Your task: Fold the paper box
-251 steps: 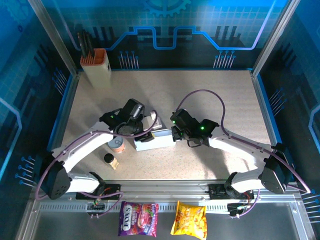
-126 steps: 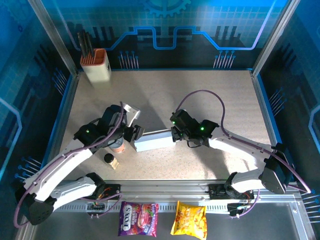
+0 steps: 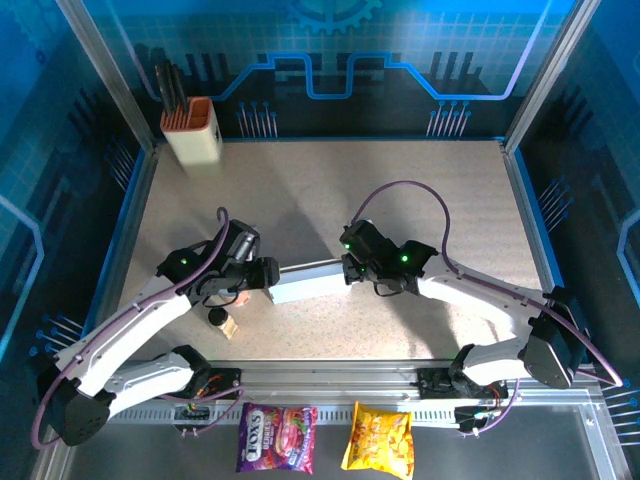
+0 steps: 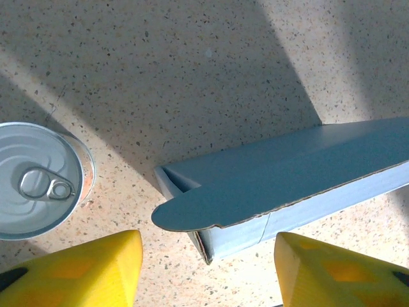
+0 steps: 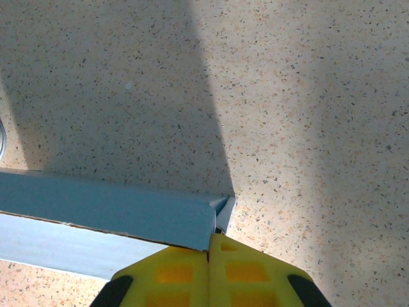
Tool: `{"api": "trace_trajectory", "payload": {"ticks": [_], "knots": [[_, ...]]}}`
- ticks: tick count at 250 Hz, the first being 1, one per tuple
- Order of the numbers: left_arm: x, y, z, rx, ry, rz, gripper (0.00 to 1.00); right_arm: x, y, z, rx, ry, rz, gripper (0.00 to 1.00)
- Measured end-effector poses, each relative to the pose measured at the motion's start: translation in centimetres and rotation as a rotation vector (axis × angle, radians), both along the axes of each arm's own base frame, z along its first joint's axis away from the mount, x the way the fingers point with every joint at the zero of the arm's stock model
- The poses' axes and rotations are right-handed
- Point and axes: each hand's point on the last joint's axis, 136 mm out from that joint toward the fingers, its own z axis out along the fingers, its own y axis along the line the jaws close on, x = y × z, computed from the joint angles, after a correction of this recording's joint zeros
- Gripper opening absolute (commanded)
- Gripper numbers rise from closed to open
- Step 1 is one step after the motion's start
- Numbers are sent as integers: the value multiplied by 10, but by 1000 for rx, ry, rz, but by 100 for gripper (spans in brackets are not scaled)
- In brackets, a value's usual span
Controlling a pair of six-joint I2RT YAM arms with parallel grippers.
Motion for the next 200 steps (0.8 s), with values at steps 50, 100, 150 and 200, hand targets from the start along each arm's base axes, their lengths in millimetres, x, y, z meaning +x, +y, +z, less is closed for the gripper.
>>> {"api": "trace_trajectory", "payload": {"ticks": [50, 100, 150, 200], "knots": [[1, -1, -4, 7, 16, 5, 57, -1, 0, 0, -2, -1, 2, 3], [5, -11, -3, 46, -2, -135, 63, -1, 0, 0, -3, -3, 2, 3], [1, -42, 11, 61, -158, -567, 67, -1, 1, 0, -3, -2, 3, 3], [-4, -53, 6, 161, -326, -909, 71, -1, 1, 0, -3, -3, 3, 4]]}}
